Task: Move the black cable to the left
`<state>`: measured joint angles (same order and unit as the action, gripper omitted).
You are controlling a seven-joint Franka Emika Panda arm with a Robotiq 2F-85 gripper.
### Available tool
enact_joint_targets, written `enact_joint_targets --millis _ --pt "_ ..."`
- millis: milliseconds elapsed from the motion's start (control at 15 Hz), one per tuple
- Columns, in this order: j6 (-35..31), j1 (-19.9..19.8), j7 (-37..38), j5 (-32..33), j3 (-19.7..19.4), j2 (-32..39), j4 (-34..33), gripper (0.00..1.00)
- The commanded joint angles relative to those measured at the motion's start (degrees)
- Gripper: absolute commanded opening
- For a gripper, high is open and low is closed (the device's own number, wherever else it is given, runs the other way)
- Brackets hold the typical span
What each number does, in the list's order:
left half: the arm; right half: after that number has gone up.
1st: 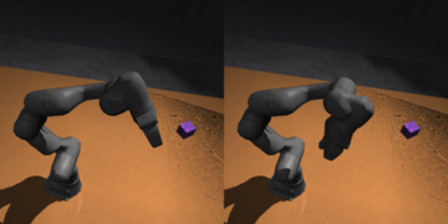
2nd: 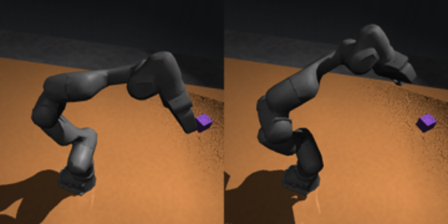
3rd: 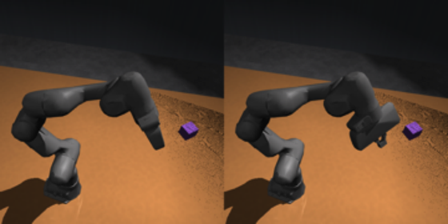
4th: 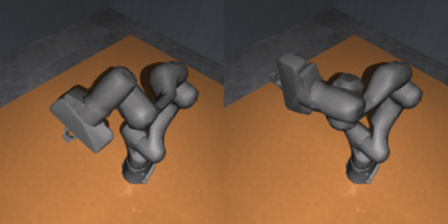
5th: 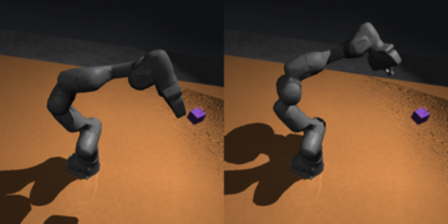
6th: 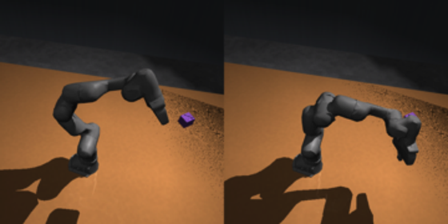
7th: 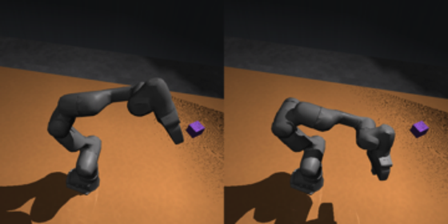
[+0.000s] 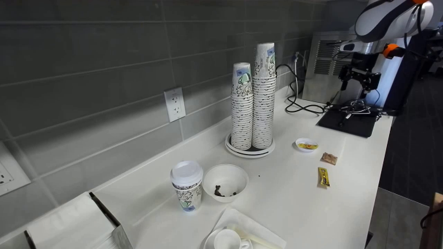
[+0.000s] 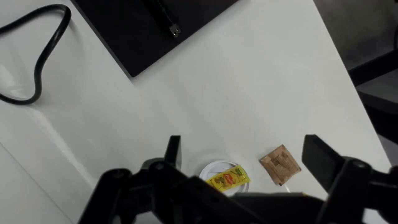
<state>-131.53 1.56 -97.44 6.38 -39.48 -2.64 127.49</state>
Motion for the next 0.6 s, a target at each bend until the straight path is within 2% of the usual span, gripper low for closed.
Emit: enact_joint_targets --millis 0,200,267,400,533 --pt "1.87 -8.08 -10.55 -0.37 6.37 10.38 -7.58 1.0" --pt "0.87 -14.44 -11.74 4.46 11.16 15.83 -11.54 1.0" --pt "0.19 -15.34 -9.36 3.24 13.1 11.04 -7.28 1.0" --pt "0.25 -17.35 -9.76 4.54 14.4 14.18 -9.55 1.0" --pt "0.27 -17.69 -9.89 4.78 14.59 15.33 -10.45 1.0"
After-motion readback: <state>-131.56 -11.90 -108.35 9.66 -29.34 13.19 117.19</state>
